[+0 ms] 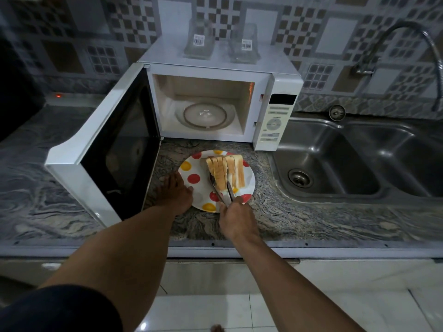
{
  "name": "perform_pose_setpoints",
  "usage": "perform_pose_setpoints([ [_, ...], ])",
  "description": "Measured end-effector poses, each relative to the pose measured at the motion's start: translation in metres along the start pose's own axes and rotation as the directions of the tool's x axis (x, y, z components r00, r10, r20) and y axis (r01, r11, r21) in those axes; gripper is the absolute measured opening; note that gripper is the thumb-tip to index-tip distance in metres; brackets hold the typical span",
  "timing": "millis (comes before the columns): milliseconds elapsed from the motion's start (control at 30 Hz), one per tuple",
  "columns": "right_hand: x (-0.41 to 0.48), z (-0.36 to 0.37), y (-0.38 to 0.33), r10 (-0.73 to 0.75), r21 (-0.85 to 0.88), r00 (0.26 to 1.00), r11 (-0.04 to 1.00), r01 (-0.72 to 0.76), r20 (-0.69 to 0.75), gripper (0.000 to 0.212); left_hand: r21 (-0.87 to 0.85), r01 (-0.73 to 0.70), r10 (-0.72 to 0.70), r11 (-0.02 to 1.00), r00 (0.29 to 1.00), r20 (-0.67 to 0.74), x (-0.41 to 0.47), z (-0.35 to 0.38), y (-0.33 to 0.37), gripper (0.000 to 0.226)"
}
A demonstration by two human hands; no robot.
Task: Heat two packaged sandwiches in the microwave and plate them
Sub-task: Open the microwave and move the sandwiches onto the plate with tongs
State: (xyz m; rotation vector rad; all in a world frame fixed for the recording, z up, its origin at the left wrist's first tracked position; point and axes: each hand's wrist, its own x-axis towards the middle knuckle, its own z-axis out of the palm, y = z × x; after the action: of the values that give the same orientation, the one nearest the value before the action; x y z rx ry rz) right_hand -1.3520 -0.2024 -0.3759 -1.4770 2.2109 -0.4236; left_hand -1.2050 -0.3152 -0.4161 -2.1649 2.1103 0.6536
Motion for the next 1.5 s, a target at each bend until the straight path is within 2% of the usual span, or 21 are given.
perform_pose_setpoints([
  [633, -0.014, -0.021, -0.010, -0.030, 0.022, 0.995, 0.999, 0.033, -0.098, 0.052, -0.040, -0.020, 0.022, 0.999, 0.999, 0.045, 0.000, -0.005, -0.003, 0.069],
  [1000, -0.015, -0.026, -0.016, -0.004, -0.002, 0.996, 1.000, 0.004, -0.086, 0.056, -0.006, -0.009, 0.010, 1.000, 0.998, 0.064, -0.003, -0.010, 0.000, 0.069],
  [1367, -0.028, -0.032, -0.014, -0.039, -0.009, 0.994, 0.999, 0.038, -0.102, 0.056, 0.000, -0.013, 0.013, 1.000, 0.996, 0.083, -0.006, -0.015, 0.001, 0.070],
  [1500, -0.027, -0.036, -0.015, -0.066, -0.012, 0.989, 0.998, 0.065, -0.132, 0.057, -0.027, -0.003, 0.005, 1.000, 0.999, 0.051, -0.004, -0.016, 0.003, 0.069],
])
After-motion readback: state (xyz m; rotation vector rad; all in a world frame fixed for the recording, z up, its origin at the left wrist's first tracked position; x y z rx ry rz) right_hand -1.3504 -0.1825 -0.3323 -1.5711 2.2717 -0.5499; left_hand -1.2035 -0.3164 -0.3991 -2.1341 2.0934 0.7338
